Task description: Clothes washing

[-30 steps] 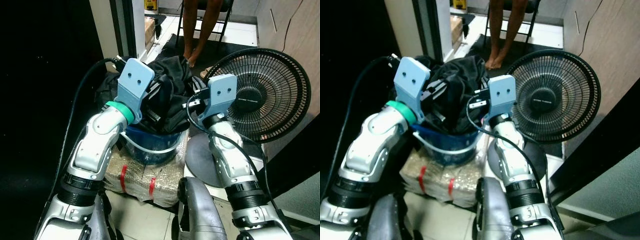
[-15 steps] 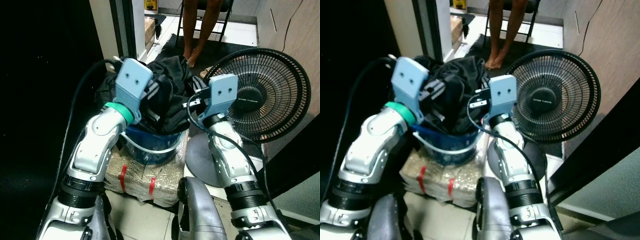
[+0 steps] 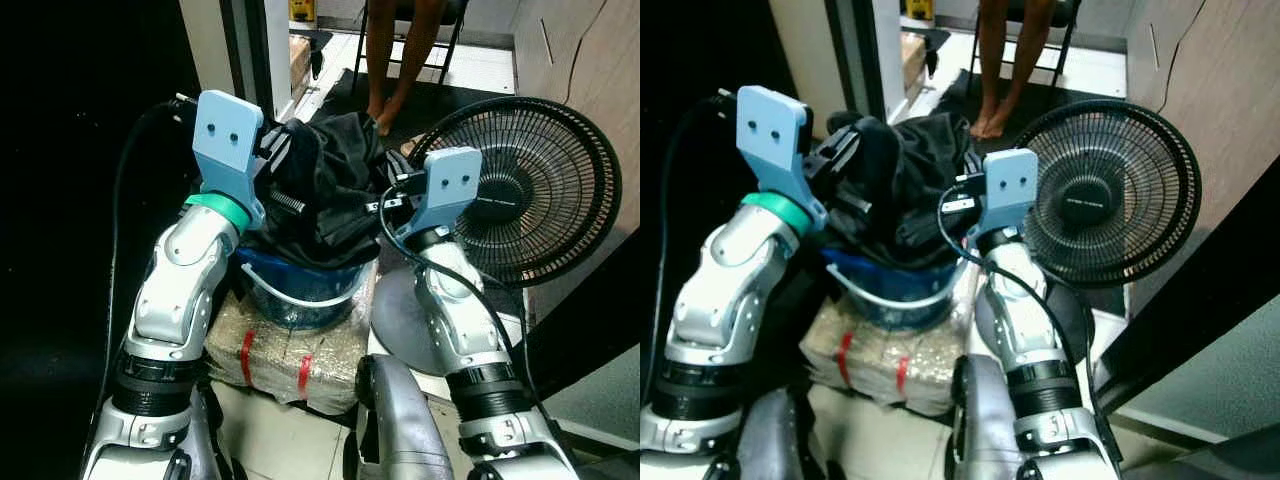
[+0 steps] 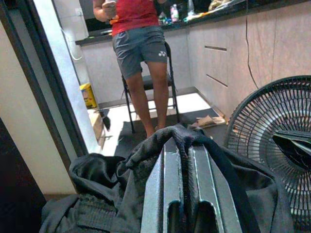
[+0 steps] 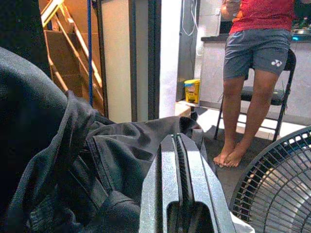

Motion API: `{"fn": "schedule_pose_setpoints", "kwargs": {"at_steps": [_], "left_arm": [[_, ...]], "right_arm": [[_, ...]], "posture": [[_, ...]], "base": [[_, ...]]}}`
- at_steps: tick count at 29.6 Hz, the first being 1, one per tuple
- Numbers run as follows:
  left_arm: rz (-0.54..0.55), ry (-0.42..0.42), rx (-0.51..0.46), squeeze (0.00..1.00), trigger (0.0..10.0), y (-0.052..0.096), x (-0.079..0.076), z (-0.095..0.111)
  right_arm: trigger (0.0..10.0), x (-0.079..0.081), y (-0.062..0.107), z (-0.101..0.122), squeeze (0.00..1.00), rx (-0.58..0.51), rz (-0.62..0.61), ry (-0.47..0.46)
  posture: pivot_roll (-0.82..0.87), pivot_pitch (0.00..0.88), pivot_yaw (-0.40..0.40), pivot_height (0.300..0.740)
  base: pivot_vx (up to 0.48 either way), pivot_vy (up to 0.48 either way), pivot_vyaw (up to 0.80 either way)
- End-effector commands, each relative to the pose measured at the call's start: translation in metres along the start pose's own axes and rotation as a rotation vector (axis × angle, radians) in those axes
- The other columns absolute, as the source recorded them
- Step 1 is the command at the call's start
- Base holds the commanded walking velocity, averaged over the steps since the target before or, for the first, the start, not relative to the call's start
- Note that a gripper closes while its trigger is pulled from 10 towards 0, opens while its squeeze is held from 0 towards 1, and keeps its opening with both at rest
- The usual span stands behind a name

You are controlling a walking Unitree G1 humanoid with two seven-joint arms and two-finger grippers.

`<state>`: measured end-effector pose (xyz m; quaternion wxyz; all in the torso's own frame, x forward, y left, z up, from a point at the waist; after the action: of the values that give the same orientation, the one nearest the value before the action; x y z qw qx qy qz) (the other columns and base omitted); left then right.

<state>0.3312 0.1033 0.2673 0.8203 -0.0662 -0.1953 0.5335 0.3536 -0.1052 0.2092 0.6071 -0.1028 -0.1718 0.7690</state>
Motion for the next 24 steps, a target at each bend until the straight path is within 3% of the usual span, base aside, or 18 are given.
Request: {"fn": "schedule_pose_setpoints", "kwargs": {"at_steps": [1, 24], "left_arm": [[0.003, 0.008, 0.003, 0.0, 10.0, -0.0003, -0.0005, 0.0001], [0.014, 0.012, 0.01, 0.0, 10.0, -0.0001, 0.0011, 0.0003]], "right_arm": [[10.0, -0.0015, 0.0014, -0.0005, 0.0, 0.001, -0.007, -0.007], [10.0, -0.0019, 0.0013, -0.0006, 0.0, 0.001, -0.012, -0.011]], "posture": [[-0.02, 0.027, 0.031, 0.54], [-0.02, 0.034, 0.036, 0.605]], "base": [[0.0, 0.0, 0.0], [0.0, 0.0, 0.0]]}}
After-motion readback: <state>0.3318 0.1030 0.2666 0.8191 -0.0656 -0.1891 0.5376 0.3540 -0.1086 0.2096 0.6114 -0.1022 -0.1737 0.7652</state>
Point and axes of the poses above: a point about 5 cm out from each wrist's last joint towards the gripper, its own y axis pointing back from the gripper into the wrist, its own z axis along the axis of the wrist's last joint, x = y × z, the point moved 1 cm from there along -y, pointing out of the wrist towards the gripper, and after that the axes turned 5 degrees about -y, right-handed, at the moved point
